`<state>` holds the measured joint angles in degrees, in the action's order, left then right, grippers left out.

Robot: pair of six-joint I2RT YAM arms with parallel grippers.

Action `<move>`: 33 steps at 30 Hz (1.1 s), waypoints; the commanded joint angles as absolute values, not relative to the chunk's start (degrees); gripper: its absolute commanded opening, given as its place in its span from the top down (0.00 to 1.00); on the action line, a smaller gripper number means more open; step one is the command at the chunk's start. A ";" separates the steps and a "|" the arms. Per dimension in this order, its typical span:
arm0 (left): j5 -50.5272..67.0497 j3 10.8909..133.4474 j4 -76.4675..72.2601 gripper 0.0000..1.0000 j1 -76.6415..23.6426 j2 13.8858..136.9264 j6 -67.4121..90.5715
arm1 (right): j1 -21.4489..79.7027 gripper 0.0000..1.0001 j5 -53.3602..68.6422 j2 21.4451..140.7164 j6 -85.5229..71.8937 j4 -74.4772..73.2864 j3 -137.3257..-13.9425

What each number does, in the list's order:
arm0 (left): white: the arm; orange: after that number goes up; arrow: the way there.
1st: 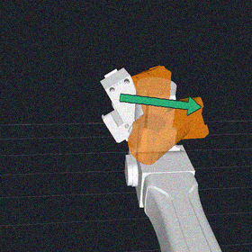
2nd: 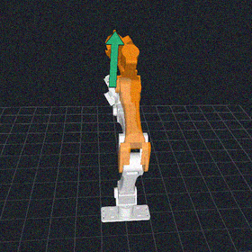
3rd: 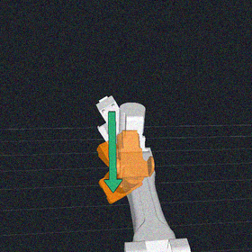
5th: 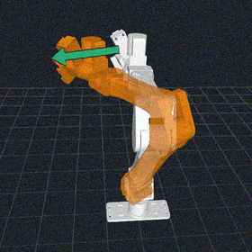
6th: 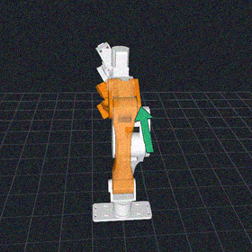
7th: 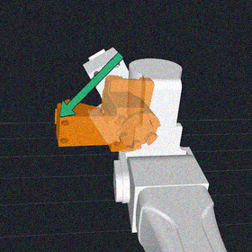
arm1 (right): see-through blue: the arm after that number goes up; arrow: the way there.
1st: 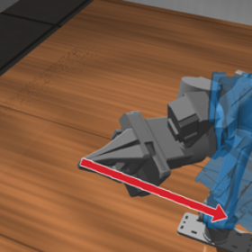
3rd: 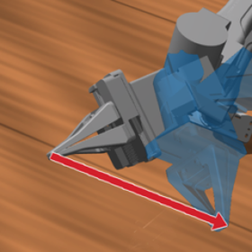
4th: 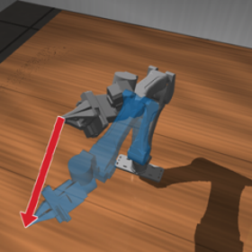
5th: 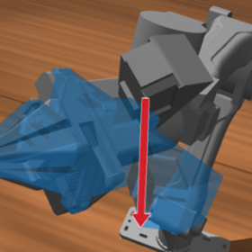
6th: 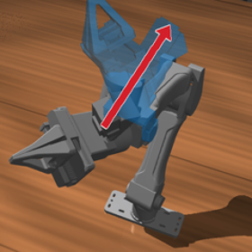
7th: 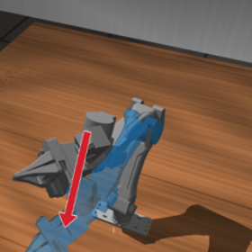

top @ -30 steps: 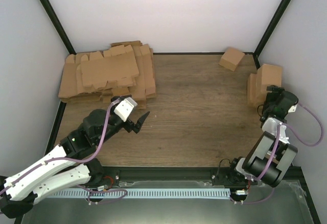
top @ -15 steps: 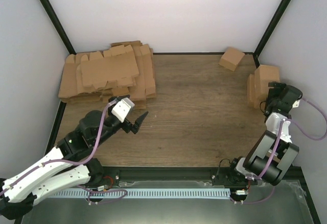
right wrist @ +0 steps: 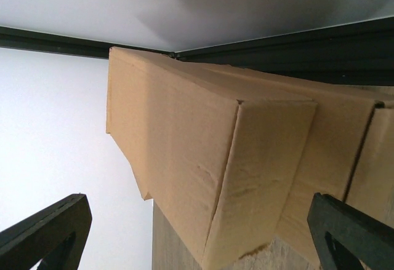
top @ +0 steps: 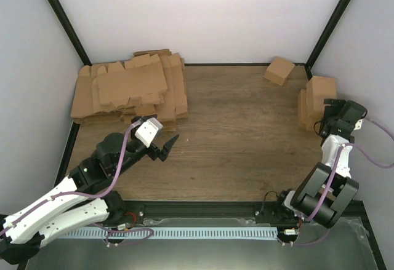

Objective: Fold the paper box

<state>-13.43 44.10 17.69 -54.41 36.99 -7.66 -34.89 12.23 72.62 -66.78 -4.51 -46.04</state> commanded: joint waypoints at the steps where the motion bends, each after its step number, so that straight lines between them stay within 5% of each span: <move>1: -12.76 44.99 17.14 0.00 -54.60 36.99 -7.26 | -35.32 0.00 10.46 68.59 -67.46 -9.20 -44.97; 12: -12.81 44.99 17.20 0.00 -54.58 37.22 -7.12 | -32.07 0.09 11.00 58.25 -64.58 -12.41 -35.45; 14: -12.82 44.89 17.14 0.00 -54.58 37.33 -7.14 | -32.08 0.22 10.47 56.30 -64.52 -12.84 -33.76; 18: -12.83 45.02 17.14 0.00 -54.53 37.68 -6.91 | -32.08 0.83 8.86 55.65 -64.33 -13.71 -32.15; 20: -12.83 45.08 17.13 0.00 -54.58 37.96 -6.86 | -32.08 0.99 8.74 57.61 -64.12 -13.85 -32.19; 33: -14.14 44.80 17.13 0.00 -54.50 38.17 -7.06 | -32.14 0.99 8.25 71.81 -64.73 -4.44 -37.42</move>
